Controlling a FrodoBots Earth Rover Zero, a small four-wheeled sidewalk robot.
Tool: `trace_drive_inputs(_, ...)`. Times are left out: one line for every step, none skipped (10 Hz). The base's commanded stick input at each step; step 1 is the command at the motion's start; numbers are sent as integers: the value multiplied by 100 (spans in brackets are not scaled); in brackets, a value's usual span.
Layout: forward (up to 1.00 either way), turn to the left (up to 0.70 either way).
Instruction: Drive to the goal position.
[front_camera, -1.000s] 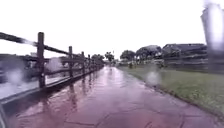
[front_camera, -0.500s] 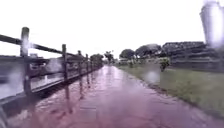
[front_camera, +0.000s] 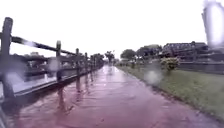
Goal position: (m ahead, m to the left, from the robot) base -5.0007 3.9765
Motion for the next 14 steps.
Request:
trace_drive_inputs(100, 8)
trace_drive_inputs(100, 0)
trace_drive_inputs(100, 0)
trace_drive_inputs(100, 0)
trace_drive_inputs(100, 0)
trace_drive_inputs(100, 5)
trace_drive_inputs(100, 22)
trace_drive_inputs(100, 28)
trace_drive_inputs(100, 34)
trace_drive_inputs(100, 0)
trace_drive_inputs(100, 0)
trace_drive_inputs(100, 0)
trace_drive_inputs(100, 0)
trace_drive_inputs(100, 0)
